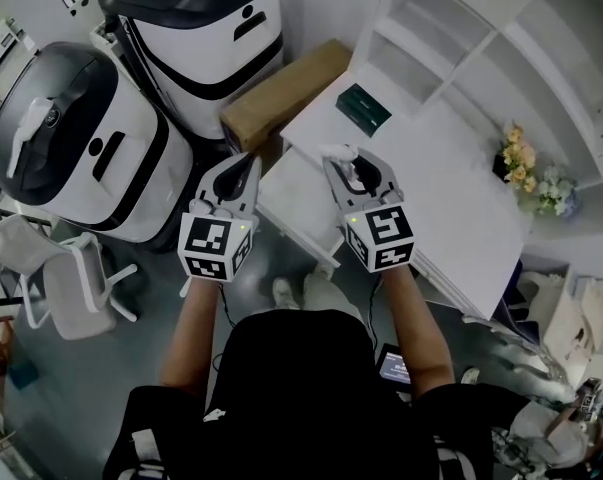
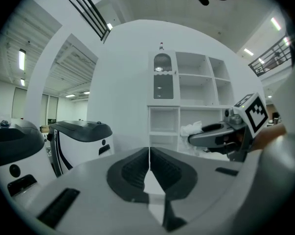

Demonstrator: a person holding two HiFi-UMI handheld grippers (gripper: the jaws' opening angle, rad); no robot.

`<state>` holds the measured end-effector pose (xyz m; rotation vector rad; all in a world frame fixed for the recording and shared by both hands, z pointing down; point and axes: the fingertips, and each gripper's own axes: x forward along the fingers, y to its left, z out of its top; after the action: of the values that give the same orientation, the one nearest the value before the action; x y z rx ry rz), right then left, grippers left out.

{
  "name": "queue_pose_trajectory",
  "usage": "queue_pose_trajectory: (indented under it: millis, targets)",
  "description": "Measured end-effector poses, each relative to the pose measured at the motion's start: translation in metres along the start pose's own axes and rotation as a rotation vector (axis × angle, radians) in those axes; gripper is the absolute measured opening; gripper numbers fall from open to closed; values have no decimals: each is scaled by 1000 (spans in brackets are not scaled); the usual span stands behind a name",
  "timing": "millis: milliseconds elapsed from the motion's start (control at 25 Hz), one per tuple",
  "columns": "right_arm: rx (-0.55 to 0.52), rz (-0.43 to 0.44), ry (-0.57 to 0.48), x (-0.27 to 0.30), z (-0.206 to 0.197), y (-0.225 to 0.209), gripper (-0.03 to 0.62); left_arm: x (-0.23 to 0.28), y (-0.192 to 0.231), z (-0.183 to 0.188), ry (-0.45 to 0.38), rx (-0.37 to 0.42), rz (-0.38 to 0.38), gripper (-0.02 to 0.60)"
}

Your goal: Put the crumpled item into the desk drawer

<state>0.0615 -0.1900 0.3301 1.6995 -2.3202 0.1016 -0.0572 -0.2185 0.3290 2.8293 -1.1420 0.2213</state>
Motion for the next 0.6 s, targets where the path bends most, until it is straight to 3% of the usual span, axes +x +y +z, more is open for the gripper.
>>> queue_pose_trajectory:
  millis: [320,600]
  targets:
    - [19,25,59,22,-27,-17,120,30,1,-17,38,-17,-3,8]
    - [29,84,125,49,-57,-29,120,53,8,-45,85,-61,39,8]
